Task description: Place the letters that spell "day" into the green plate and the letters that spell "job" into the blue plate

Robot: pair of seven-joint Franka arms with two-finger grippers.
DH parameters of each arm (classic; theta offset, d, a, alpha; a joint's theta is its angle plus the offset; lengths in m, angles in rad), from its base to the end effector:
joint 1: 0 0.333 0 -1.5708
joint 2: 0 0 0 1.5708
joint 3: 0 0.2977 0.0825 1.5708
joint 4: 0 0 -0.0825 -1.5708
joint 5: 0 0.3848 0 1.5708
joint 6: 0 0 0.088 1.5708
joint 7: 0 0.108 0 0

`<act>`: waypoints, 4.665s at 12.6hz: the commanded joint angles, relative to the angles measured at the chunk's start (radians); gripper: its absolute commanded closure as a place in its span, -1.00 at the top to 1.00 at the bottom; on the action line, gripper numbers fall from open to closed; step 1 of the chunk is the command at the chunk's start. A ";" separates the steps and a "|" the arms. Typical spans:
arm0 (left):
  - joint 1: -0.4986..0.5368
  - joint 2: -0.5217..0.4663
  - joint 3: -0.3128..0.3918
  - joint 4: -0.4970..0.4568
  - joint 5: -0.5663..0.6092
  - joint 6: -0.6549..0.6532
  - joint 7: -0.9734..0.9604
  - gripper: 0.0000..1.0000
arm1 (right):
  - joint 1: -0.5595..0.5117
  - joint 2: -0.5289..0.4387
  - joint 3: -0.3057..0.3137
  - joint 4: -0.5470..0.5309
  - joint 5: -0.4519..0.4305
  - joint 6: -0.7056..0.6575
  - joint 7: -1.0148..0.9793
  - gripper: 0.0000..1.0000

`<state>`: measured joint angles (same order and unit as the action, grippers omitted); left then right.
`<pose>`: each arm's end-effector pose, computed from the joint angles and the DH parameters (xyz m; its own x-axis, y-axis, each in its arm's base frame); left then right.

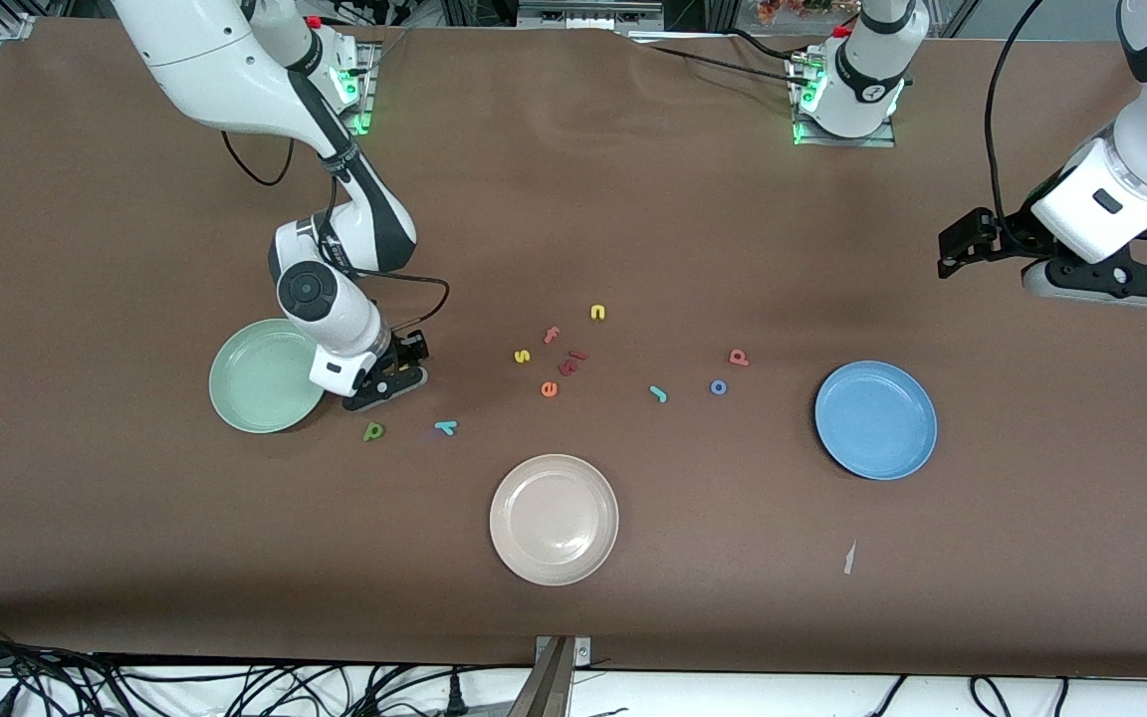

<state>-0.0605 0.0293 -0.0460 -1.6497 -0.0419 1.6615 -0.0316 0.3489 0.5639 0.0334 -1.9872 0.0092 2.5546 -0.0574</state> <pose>0.5651 -0.0643 0.5592 0.9973 -0.0711 -0.0189 -0.0702 -0.9966 0.0424 0.5568 0.2237 0.1593 0.9103 0.4139 0.0049 0.4139 -0.9100 -0.0227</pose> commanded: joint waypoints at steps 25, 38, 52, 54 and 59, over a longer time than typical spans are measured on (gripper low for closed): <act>-0.110 0.277 -0.025 0.049 -0.006 0.009 0.027 1.00 | -0.007 -0.205 -0.136 0.007 0.009 -0.247 -0.025 -0.89; -0.338 0.642 -0.025 0.060 0.134 0.504 -0.014 0.85 | -0.005 -0.223 -0.248 -0.016 0.014 -0.275 -0.050 1.00; -0.337 0.702 -0.026 -0.018 0.132 0.587 -0.020 -0.09 | 0.001 0.007 0.002 0.321 0.015 -0.289 -0.044 1.00; -0.335 0.692 -0.026 -0.041 0.132 0.587 -0.019 -0.51 | 0.001 0.048 0.022 0.373 0.012 -0.289 -0.108 1.00; -0.337 0.670 -0.026 -0.038 0.134 0.577 -0.018 -0.77 | 0.001 0.146 0.077 0.473 -0.118 -0.286 -0.209 1.00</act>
<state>-0.3955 0.7306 -0.0782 -1.6544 0.0732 2.2379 -0.0399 0.3572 0.6581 0.0834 -1.5825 -0.0515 2.2889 -0.2387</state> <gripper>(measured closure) 0.727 0.000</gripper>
